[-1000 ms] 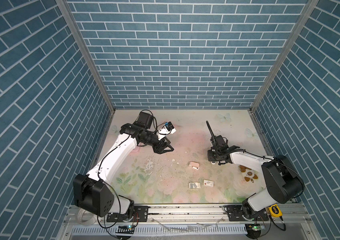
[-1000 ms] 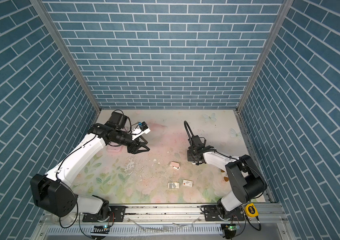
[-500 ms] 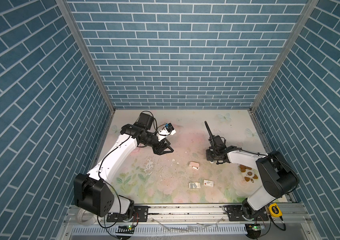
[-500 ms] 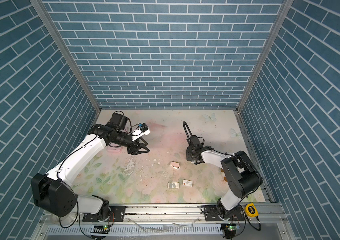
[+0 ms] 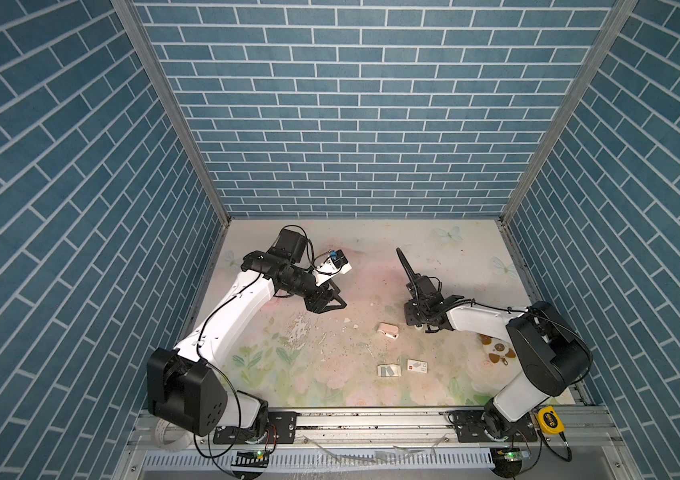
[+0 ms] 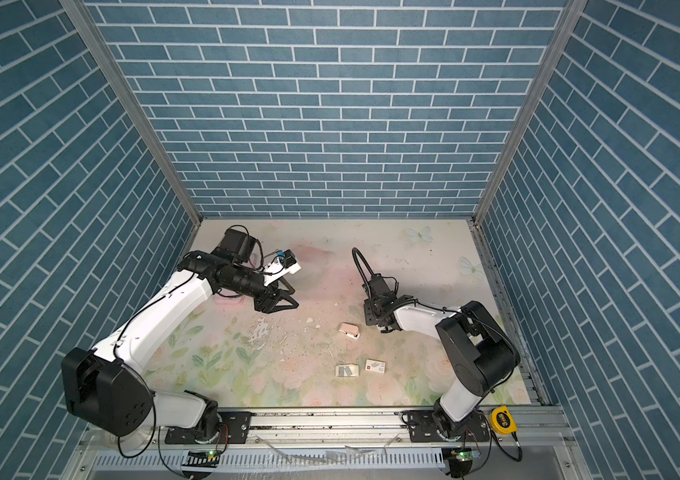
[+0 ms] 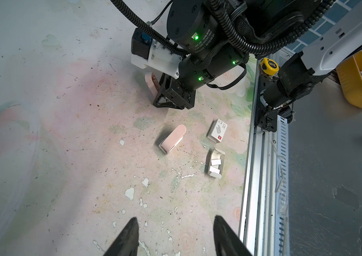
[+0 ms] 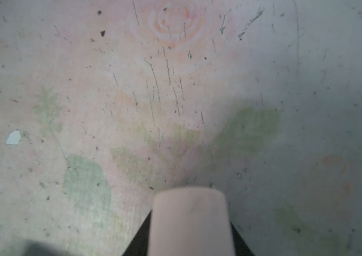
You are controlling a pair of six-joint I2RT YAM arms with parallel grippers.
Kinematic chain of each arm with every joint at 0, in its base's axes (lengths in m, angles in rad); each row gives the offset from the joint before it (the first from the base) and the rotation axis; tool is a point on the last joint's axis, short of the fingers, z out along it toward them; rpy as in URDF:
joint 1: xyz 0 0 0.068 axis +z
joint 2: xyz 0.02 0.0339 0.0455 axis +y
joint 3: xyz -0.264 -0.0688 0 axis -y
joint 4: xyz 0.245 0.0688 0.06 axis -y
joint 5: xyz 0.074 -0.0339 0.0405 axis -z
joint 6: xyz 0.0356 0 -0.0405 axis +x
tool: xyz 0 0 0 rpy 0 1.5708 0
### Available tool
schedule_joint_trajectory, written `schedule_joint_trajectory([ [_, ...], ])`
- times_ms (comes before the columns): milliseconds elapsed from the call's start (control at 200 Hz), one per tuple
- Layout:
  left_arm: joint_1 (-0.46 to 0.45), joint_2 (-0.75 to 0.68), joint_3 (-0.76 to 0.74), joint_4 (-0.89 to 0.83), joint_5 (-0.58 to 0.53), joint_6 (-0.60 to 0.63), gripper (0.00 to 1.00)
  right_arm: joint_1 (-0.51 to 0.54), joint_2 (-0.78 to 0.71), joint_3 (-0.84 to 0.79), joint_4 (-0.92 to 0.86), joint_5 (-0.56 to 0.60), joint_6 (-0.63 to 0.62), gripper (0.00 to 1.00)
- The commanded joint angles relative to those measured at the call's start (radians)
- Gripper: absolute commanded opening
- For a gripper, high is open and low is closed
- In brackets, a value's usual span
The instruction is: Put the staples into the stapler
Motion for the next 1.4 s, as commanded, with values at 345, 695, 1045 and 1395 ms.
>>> schedule_joint_trajectory([
  [345,0.003,-0.022,-0.004,-0.011,0.014,0.024,0.59,0.011,-0.092,0.020,-0.120,0.027,-0.021,0.51],
  [695,-0.003,-0.028,-0.010,-0.022,0.015,0.027,0.70,0.013,-0.167,-0.006,-0.158,-0.020,-0.025,0.55],
  [1045,-0.067,0.027,0.030,-0.077,-0.075,0.138,0.72,0.011,-0.363,0.002,-0.344,-0.064,0.013,0.54],
  [1395,-0.319,0.323,0.215,-0.024,-0.239,0.234,0.71,-0.020,-0.590,-0.004,-0.667,-0.020,0.300,0.50],
])
